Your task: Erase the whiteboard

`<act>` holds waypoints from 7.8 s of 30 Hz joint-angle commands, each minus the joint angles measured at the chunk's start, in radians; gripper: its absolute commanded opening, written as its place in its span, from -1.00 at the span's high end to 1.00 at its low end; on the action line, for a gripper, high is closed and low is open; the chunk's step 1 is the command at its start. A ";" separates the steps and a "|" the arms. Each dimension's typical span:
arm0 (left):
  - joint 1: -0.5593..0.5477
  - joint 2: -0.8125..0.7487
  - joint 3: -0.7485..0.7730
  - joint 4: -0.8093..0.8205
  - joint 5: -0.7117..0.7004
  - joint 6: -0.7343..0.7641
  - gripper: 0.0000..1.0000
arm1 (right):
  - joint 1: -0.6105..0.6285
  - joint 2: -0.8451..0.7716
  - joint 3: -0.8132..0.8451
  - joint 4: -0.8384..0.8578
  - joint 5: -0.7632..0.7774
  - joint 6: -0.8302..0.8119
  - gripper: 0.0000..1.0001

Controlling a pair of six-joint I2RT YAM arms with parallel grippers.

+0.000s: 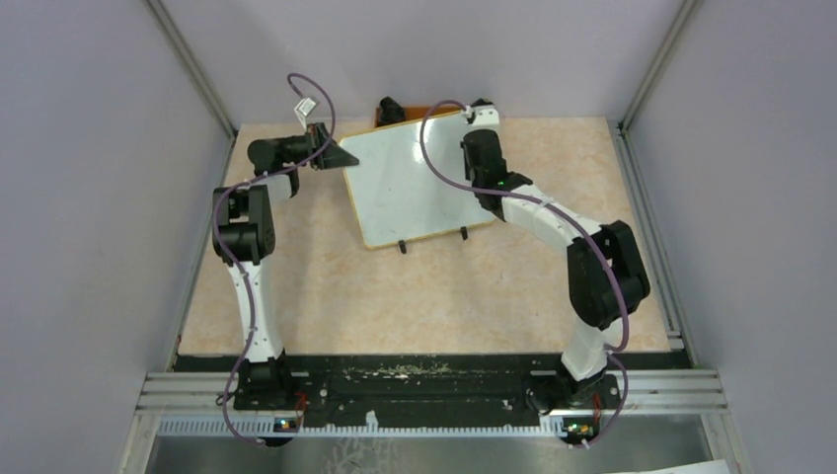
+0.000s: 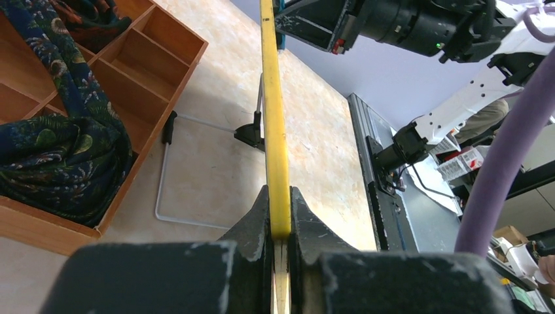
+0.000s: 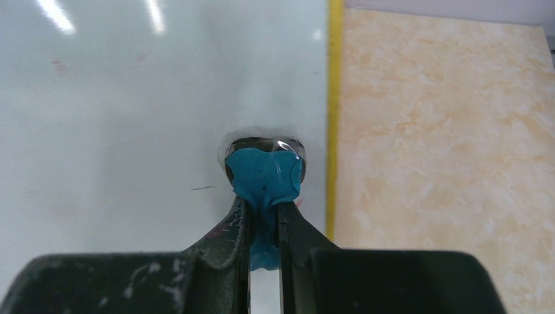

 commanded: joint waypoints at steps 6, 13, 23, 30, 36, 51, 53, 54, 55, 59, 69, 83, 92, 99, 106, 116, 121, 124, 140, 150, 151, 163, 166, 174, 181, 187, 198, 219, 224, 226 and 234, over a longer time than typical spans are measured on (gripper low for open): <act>-0.005 -0.034 -0.033 0.233 0.290 -0.007 0.99 | 0.120 0.097 0.217 -0.029 -0.006 -0.048 1.00; -0.006 -0.034 -0.033 0.233 0.290 -0.004 0.99 | 0.101 0.117 0.236 -0.040 0.078 -0.104 1.00; -0.002 -0.036 -0.036 0.233 0.290 -0.001 0.99 | -0.021 0.049 0.139 -0.032 0.074 -0.078 1.00; -0.001 -0.036 -0.036 0.233 0.290 -0.003 0.99 | -0.072 0.000 0.060 -0.014 0.058 -0.059 1.00; -0.001 -0.034 -0.037 0.233 0.290 -0.003 0.99 | -0.040 -0.022 0.014 0.010 -0.007 -0.021 1.00; -0.003 -0.046 -0.046 0.233 0.290 -0.002 0.99 | 0.113 -0.009 -0.087 0.080 0.071 0.010 1.00; -0.001 -0.048 -0.048 0.234 0.290 0.001 0.99 | 0.102 -0.003 -0.079 0.070 0.091 0.003 1.00; -0.002 -0.048 -0.047 0.233 0.290 0.001 0.99 | 0.090 -0.002 -0.074 0.060 0.093 0.003 1.00; -0.002 -0.047 -0.047 0.233 0.290 0.001 0.99 | 0.077 -0.005 -0.072 0.051 0.093 0.007 1.00; -0.002 -0.044 -0.046 0.233 0.290 0.001 0.99 | 0.005 -0.033 -0.091 0.028 0.080 0.027 1.00; -0.001 -0.041 -0.035 0.233 0.290 -0.008 0.99 | -0.068 -0.079 -0.140 0.032 0.047 0.045 1.00; -0.006 -0.031 -0.043 0.234 0.290 -0.006 0.99 | 0.088 -0.018 -0.050 0.030 -0.026 0.026 1.00; -0.009 -0.033 -0.040 0.233 0.290 -0.009 0.99 | 0.288 0.131 0.088 -0.002 0.009 0.015 1.00; -0.010 -0.040 -0.052 0.233 0.290 -0.004 0.99 | 0.400 0.247 0.204 -0.027 0.040 -0.011 1.00; -0.010 -0.043 -0.056 0.234 0.290 -0.003 0.99 | 0.449 0.292 0.250 -0.038 0.040 -0.017 1.00; -0.010 -0.047 -0.059 0.233 0.290 -0.001 0.99 | 0.439 0.307 0.275 -0.076 0.148 -0.033 1.00; -0.010 -0.050 -0.058 0.233 0.290 -0.004 0.99 | 0.344 0.223 0.209 -0.101 0.164 -0.003 1.00; -0.009 -0.050 -0.056 0.233 0.290 -0.004 0.99 | 0.289 0.147 0.141 -0.084 0.160 -0.001 1.00; -0.009 -0.042 -0.044 0.233 0.290 -0.011 0.99 | 0.194 0.029 0.052 -0.046 0.071 0.008 1.00; -0.009 -0.048 -0.049 0.233 0.290 -0.012 0.99 | 0.391 0.245 0.285 -0.078 0.095 -0.048 1.00; -0.010 -0.049 -0.051 0.233 0.290 -0.012 0.99 | 0.408 0.269 0.313 -0.088 0.093 -0.050 1.00; -0.009 -0.055 -0.071 0.233 0.290 0.000 0.99 | 0.469 0.429 0.467 -0.146 0.139 -0.084 1.00; -0.010 -0.053 -0.069 0.234 0.290 0.001 0.99 | 0.445 0.420 0.449 -0.152 0.148 -0.079 1.00; -0.008 -0.056 -0.069 0.233 0.290 0.002 0.99 | 0.322 0.284 0.269 -0.111 0.155 -0.046 1.00; -0.006 -0.050 -0.065 0.233 0.290 0.001 0.99 | 0.206 0.149 0.104 -0.073 0.144 -0.018 1.00; -0.002 -0.051 -0.067 0.233 0.290 -0.001 0.99 | 0.143 0.061 0.016 -0.058 0.134 0.001 1.00; -0.002 -0.053 -0.050 0.233 0.290 -0.016 0.96 | 0.139 -0.127 -0.071 -0.074 0.095 0.049 1.00; -0.002 -0.082 -0.008 0.233 0.290 -0.054 0.18 | 0.142 -0.227 -0.135 -0.132 0.059 0.087 1.00; 0.006 -0.083 0.031 0.233 0.290 -0.083 0.00 | 0.147 -0.236 -0.142 -0.131 0.057 0.087 1.00; 0.009 -0.086 0.038 0.233 0.290 -0.089 -0.10 | 0.148 -0.243 -0.145 -0.131 0.058 0.087 1.00; 0.049 -0.113 0.048 0.233 0.291 -0.102 -0.20 | 0.157 -0.280 -0.160 -0.130 0.056 0.089 1.00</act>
